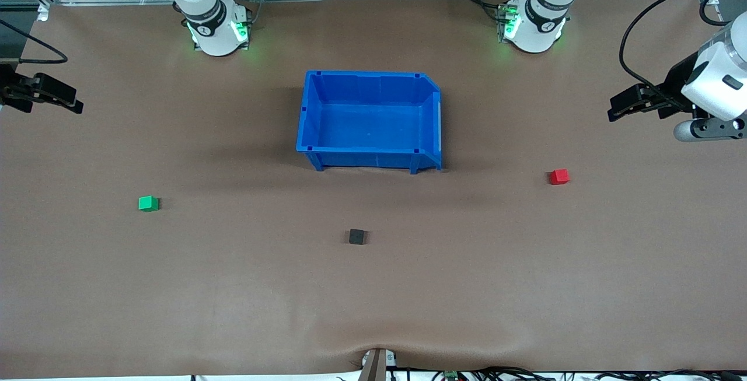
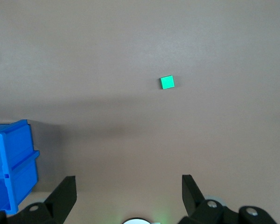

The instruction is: Attach green and red cubes to black cube

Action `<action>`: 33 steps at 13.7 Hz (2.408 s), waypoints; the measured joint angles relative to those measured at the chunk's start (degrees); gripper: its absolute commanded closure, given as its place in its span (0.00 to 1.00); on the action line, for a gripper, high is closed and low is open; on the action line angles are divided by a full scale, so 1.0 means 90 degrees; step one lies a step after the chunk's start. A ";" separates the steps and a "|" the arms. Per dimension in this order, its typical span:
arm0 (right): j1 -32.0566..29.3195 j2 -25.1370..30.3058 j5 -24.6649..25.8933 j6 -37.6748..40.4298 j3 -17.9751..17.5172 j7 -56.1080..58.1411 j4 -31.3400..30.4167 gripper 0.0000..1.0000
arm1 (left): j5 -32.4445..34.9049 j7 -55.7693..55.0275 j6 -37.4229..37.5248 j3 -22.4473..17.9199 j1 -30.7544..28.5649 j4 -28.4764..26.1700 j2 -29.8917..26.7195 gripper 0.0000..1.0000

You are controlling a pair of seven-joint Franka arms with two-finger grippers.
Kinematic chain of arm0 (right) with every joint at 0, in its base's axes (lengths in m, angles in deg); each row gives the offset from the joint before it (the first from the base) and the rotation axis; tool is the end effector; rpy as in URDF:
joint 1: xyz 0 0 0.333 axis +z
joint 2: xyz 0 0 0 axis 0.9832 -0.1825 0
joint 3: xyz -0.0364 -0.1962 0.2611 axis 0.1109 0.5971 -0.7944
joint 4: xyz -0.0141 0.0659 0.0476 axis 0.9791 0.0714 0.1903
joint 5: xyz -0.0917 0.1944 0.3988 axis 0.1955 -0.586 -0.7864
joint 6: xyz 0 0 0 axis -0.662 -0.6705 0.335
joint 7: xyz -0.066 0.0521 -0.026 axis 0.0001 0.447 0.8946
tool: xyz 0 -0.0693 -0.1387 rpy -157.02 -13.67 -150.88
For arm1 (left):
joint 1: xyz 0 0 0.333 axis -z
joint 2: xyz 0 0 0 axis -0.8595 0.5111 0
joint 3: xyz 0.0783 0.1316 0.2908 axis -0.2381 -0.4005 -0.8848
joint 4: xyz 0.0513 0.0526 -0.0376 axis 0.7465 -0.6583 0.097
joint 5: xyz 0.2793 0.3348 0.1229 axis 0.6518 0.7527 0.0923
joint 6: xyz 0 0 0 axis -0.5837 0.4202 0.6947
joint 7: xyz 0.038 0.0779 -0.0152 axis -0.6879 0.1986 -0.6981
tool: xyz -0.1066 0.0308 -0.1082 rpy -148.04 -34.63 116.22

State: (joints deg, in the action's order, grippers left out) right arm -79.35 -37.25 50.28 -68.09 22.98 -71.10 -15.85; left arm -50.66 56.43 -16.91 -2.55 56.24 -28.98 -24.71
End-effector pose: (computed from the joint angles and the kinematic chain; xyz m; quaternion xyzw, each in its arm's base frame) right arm 0.5965 -0.0464 0.5940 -0.9987 0.0199 0.0454 0.0072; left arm 0.6178 -0.0699 0.5834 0.9989 0.0315 -0.0347 0.0067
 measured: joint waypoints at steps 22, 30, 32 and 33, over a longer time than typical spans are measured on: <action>0.0303 -0.0791 -0.0245 -0.0169 -0.0055 -0.0049 0.0050 0.00 | 0.0000 0.0008 -0.0932 -0.0238 -0.0304 0.0206 0.2583 0.00; 0.0450 -0.1700 -0.0245 -0.0786 -0.0023 0.0189 0.0032 0.00 | 0.0258 0.0118 -0.2701 -0.0249 -0.0566 -0.1138 0.2992 0.00; 0.0364 -0.1933 -0.0242 -0.0930 0.0004 0.0514 0.0001 0.00 | 0.0267 0.0119 -0.3192 -0.0246 -0.0565 -0.1523 0.3057 0.00; 0.0338 -0.2046 -0.0240 -0.1278 0.0011 0.0580 -0.0087 0.00 | 0.0267 0.0119 -0.3337 -0.0242 -0.0565 -0.1671 0.3093 0.00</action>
State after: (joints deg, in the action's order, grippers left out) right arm -76.30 -55.67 48.12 -79.59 23.08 -65.88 -16.63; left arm -48.26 57.50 -46.94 -4.73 51.15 -44.02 3.13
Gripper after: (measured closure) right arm 0.000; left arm 0.000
